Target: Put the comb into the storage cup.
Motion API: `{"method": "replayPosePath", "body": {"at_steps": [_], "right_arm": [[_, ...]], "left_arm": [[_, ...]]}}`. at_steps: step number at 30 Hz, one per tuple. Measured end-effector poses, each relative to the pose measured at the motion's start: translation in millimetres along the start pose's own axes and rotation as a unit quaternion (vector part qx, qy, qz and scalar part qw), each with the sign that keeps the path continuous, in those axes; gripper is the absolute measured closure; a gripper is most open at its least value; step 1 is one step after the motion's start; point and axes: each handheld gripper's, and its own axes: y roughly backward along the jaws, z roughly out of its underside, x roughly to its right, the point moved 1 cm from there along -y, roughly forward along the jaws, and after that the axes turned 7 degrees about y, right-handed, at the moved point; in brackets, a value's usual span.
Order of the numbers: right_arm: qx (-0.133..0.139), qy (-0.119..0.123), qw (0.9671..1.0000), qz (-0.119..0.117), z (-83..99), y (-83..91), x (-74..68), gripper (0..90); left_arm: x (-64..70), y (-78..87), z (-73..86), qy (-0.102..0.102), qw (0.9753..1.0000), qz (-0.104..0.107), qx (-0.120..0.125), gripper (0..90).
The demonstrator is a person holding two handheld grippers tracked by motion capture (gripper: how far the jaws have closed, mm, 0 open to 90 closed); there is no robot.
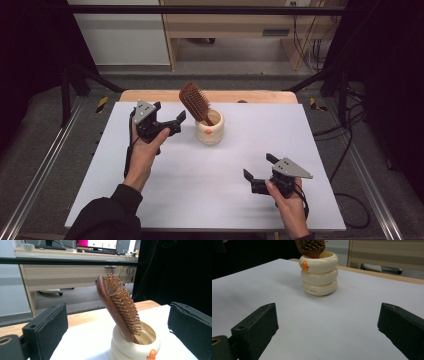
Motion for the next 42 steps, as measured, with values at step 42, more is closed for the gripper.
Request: {"method": "replayPosePath", "body": {"at_steps": [42], "right_arm": [[-0.011,0.018,0.9998,0.003,0.5,-1.0,-3.7,3.8]], "left_arm": [[-23.4,59.2,-1.0,0.001,0.9999,-0.004,-0.010,2.4]]}}
